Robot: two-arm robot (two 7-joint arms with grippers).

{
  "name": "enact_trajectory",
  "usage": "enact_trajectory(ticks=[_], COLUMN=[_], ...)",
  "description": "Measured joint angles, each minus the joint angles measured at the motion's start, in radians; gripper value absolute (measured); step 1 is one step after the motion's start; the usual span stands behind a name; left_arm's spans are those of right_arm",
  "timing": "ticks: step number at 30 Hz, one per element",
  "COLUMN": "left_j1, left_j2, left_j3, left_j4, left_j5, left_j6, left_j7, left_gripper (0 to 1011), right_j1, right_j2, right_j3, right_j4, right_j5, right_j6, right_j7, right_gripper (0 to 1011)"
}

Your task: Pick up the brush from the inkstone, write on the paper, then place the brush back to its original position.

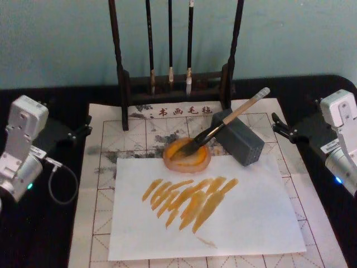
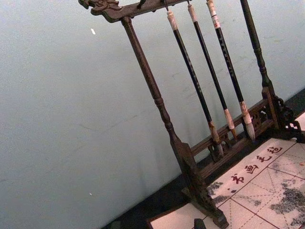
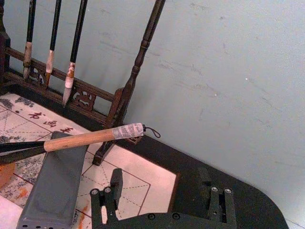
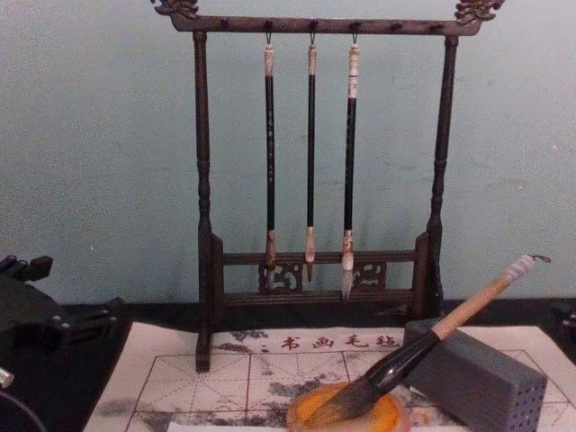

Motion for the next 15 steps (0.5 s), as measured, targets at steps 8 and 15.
enact_trajectory(ticks=[8,15], left_j1=[0.0,0.0], left_j2=[0.0,0.0], left_j3=[0.0,0.0], left_j4=[0.0,0.0], left_j5=[0.0,0.0], left_j6=[0.0,0.0], left_j7=[0.0,0.0], left_gripper=[1001,1001], right_j1=[0.0,0.0], right_j2=[0.0,0.0], right_j3=[0.0,0.0], right_j4=[0.0,0.0], right_j5=[0.0,0.0], right_j6=[0.0,0.0], right_j7=[0.0,0.0], right_gripper=[1003,1003])
